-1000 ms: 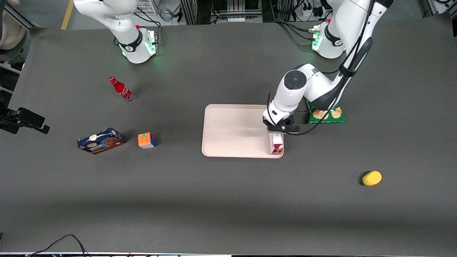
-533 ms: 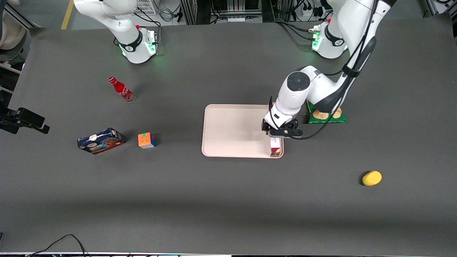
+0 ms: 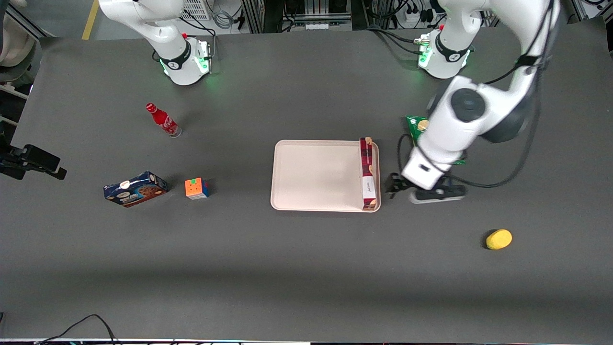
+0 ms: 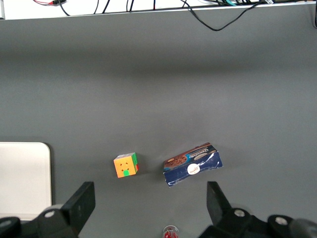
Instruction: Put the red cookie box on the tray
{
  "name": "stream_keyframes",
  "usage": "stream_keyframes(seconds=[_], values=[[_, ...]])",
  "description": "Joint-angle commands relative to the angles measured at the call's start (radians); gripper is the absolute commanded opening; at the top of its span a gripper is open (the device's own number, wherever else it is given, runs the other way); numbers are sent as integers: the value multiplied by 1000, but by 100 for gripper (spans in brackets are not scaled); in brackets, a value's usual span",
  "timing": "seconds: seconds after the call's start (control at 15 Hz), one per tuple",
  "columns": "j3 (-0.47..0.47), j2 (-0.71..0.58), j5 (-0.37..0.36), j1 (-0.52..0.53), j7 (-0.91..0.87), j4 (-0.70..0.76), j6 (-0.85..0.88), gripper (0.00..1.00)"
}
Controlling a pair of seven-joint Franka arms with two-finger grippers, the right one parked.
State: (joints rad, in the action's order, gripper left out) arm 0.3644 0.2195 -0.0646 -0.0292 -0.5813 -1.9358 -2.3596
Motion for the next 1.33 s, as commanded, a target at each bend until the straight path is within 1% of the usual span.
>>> stream_keyframes(seconds=[0.0, 0.13, 0.33, 0.4, 0.6, 0.8, 1.0, 1.27], values=[[-103, -115, 66, 35, 162, 24, 144, 100], [-165, -182, 66, 57, 265, 49, 264, 100], [-232, -239, 66, 60, 329, 147, 489, 100], [-249, -259, 66, 64, 357, 165, 534, 100], [-289, -322, 66, 81, 507, 181, 600, 100], [-305, -359, 62, 101, 572, 224, 712, 100], [-317, -368, 48, 114, 691, 238, 729, 100], [-317, -368, 46, 115, 701, 238, 731, 100]])
